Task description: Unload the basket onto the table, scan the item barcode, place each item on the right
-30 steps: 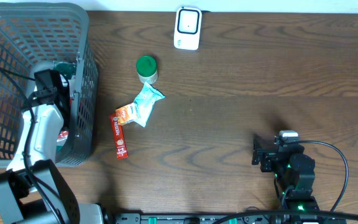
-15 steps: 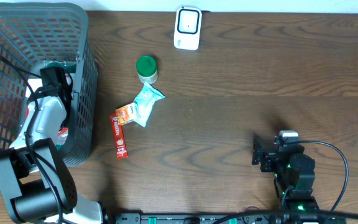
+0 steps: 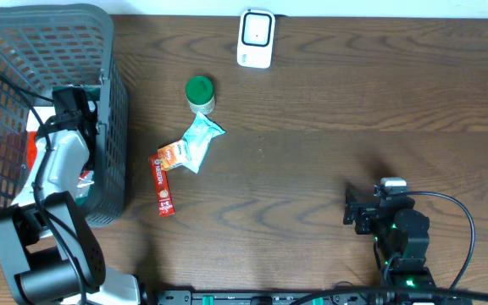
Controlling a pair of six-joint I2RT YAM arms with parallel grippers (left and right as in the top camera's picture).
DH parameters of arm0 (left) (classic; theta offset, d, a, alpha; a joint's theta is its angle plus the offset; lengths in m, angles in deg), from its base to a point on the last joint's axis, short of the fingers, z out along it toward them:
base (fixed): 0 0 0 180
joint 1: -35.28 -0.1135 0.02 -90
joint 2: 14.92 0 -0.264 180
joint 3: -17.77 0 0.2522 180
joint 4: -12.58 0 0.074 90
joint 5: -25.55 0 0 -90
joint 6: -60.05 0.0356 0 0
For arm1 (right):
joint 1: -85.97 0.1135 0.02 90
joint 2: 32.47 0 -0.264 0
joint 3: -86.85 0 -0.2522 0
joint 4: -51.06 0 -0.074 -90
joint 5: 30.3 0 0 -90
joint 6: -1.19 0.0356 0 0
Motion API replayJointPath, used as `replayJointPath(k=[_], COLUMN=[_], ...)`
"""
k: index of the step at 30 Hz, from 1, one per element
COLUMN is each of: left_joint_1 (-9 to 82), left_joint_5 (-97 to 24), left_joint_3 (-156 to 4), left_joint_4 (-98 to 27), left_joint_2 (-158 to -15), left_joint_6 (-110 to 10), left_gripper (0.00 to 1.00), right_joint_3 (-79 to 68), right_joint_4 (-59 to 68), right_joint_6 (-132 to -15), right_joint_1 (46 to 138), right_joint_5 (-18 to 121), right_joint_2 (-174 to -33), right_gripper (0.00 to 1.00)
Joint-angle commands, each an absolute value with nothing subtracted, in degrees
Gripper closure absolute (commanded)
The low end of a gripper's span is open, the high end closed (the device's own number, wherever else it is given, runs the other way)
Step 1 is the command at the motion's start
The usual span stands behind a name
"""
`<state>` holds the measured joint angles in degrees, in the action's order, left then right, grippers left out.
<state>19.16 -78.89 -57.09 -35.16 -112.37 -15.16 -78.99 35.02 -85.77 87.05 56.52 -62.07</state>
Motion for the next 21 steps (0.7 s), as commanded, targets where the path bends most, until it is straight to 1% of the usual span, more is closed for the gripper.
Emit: replayJointPath(k=[1,10,21], left_joint_1=[18.59,18.62,18.59], left_joint_5=[-80.88,-82.19,-82.15], left_joint_3=[-56.85,-56.90,-59.19], left_joint_4=[-34.85,-33.83,-32.75], left_joint_2=[-113.20,-110.77,-102.58], left_joint_6=[-16.93,-16.93,-16.95], left_gripper=[0.57,0.57,0.58], right_joint_3=[-79.05,-79.05,-79.05], right_joint_4=[35.17,35.21,35.43], right_joint_6=[-84.98,-84.98,-84.98], right_joint_1=[87.47,87.47,87.47], right_joint_5=[56.68,56.68,56.68], right_joint_2=[-62.01,-62.01,-62.01], right_gripper=[0.01,0.01,0.01])
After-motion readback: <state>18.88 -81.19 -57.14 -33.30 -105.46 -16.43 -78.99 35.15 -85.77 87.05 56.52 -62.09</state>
